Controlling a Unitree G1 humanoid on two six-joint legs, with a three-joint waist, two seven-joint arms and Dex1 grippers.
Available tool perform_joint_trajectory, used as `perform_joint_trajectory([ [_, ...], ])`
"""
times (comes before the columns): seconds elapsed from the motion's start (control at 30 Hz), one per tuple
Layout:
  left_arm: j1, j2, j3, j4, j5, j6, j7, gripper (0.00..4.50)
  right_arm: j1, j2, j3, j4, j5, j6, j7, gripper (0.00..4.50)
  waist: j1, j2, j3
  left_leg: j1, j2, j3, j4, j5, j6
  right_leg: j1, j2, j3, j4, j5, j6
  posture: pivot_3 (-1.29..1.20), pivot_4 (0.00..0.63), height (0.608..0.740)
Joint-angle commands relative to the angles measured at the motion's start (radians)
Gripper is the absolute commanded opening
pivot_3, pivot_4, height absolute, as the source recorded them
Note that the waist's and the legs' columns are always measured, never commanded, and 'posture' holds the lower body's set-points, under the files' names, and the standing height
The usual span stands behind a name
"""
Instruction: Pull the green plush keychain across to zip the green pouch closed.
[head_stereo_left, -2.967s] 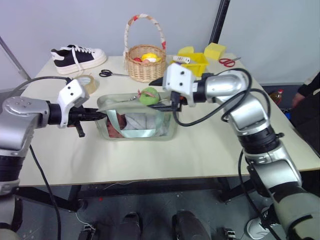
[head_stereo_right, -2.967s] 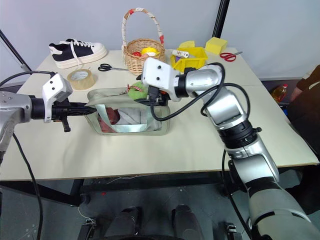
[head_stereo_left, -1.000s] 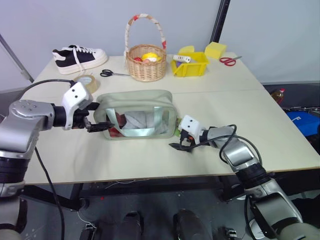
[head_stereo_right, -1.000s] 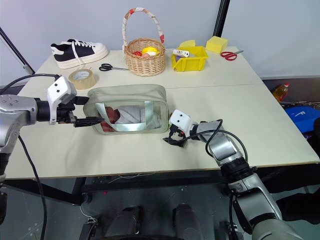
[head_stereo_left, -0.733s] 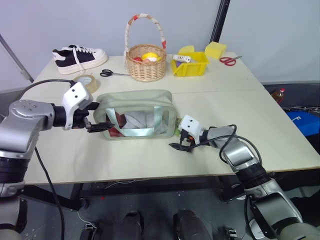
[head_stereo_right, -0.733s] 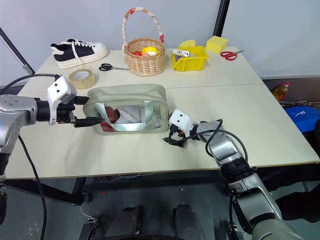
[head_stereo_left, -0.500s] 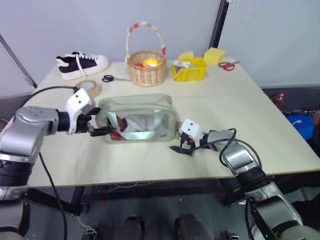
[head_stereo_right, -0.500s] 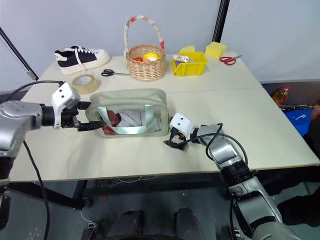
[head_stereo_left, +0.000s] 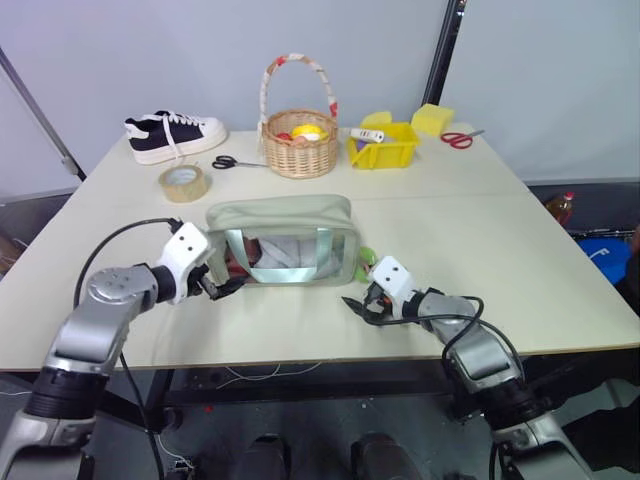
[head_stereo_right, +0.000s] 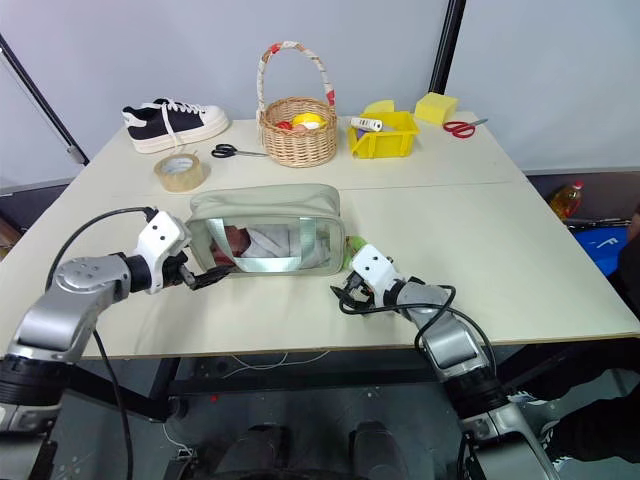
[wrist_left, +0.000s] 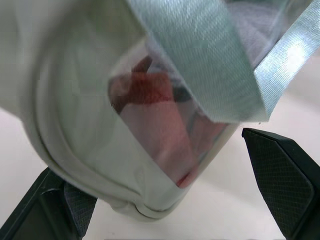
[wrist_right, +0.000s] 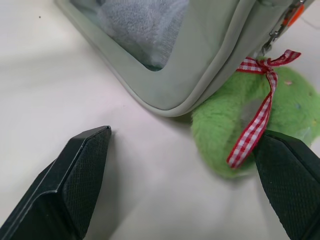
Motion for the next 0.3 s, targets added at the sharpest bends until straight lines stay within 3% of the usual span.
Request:
perform_joint_trajectory([
  [0.03, 0.141, -0.424, 0.197, -0.357, -0.019, 0.240, 0.571, 4.46, -0.011, 0.121, -0.309, -0.351, 0.044, 0.305, -0.306, 4.50, 0.002, 0.000, -0.003, 0.000, 0.000, 0.000, 0.000, 0.000, 0.000, 0.000, 0.000, 0.000, 0.000, 0.000, 0.000, 0.00, 0.000, 0.740],
  [0.3, 0.172, -0.436, 0.184, -0.365, -0.036, 0.208, 0.605, 4.46, 0.029, 0.163, -0.266, -0.405, 0.061, 0.298, -0.361, 4.50, 0.007, 0.006, -0.015, 0.004, -0.001, 0.000, -0.001, 0.000, 0.001, 0.005, -0.001, 0.000, -0.002, 0.000, 0.000, 0.00, 0.000, 0.740],
])
